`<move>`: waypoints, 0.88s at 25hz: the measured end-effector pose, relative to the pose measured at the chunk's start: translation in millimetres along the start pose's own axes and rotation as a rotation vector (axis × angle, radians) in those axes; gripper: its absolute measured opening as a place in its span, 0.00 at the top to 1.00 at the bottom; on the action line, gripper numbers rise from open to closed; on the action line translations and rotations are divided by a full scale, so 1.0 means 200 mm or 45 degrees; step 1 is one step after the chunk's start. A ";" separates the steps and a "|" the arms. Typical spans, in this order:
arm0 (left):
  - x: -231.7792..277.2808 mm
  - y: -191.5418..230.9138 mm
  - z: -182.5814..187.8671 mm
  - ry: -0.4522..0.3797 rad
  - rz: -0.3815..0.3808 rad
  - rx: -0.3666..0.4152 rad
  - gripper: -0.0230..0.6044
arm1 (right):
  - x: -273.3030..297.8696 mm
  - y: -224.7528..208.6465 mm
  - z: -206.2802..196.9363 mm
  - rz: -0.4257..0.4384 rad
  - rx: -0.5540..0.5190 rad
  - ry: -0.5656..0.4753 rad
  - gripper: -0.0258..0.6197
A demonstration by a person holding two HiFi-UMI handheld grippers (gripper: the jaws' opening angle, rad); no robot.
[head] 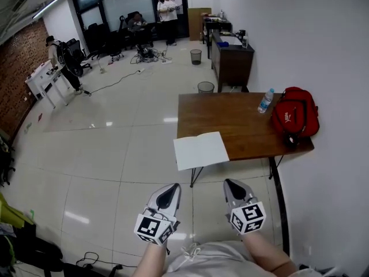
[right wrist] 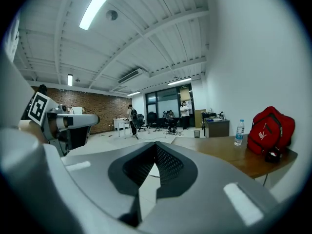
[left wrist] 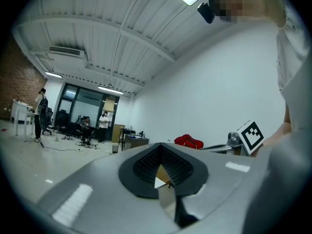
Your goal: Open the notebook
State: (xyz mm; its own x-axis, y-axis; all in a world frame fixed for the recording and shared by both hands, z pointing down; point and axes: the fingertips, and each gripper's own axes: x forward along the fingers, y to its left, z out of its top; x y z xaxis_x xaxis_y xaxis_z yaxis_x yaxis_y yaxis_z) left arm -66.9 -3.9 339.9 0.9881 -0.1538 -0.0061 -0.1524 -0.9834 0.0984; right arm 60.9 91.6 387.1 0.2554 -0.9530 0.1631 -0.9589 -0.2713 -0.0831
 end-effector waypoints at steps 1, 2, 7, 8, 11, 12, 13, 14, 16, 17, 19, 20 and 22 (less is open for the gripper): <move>0.00 -0.02 0.00 -0.002 -0.006 -0.003 0.95 | -0.01 0.01 0.01 0.007 -0.014 -0.005 0.95; 0.00 -0.03 0.00 -0.008 -0.013 -0.005 0.95 | -0.02 0.02 0.01 0.015 -0.032 -0.010 0.95; 0.03 -0.11 -0.01 -0.013 -0.028 -0.014 0.95 | -0.07 0.00 -0.01 0.043 -0.087 0.005 0.95; 0.03 -0.12 -0.01 -0.010 -0.023 -0.019 0.95 | -0.08 0.00 -0.01 0.047 -0.087 0.010 0.95; 0.03 -0.14 -0.02 -0.004 -0.013 -0.020 0.95 | -0.11 -0.02 -0.02 0.042 -0.084 0.013 0.95; 0.03 -0.15 -0.02 -0.003 -0.012 -0.017 0.95 | -0.11 -0.03 -0.01 0.037 -0.083 0.010 0.95; 0.04 -0.16 -0.02 -0.002 -0.012 -0.015 0.95 | -0.12 -0.04 -0.01 0.032 -0.082 0.008 0.95; 0.04 -0.17 -0.02 -0.001 -0.011 -0.014 0.95 | -0.14 -0.05 0.00 0.029 -0.083 0.006 0.95; 0.03 -0.18 -0.02 -0.001 -0.006 -0.012 0.95 | -0.16 -0.06 -0.01 0.024 -0.086 0.004 0.95; 0.02 -0.19 -0.02 -0.002 -0.003 -0.012 0.95 | -0.17 -0.06 -0.01 0.023 -0.089 0.003 0.95; 0.02 -0.20 -0.02 -0.003 0.000 -0.012 0.95 | -0.19 -0.07 -0.01 0.020 -0.090 0.005 0.95; 0.02 -0.20 -0.02 -0.002 -0.001 -0.013 0.95 | -0.20 -0.07 -0.02 0.019 -0.087 0.010 0.95; 0.02 -0.22 -0.03 0.003 -0.004 -0.012 0.95 | -0.21 -0.08 -0.04 0.018 -0.080 0.023 0.95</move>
State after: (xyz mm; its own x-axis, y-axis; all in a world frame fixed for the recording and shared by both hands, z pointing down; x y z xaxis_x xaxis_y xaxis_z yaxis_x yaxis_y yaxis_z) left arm -56.0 39.1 341.6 0.9886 -0.1506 -0.0043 -0.1493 -0.9829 0.1080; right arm 64.2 137.1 390.0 0.2403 -0.9539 0.1801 -0.9684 -0.2484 -0.0235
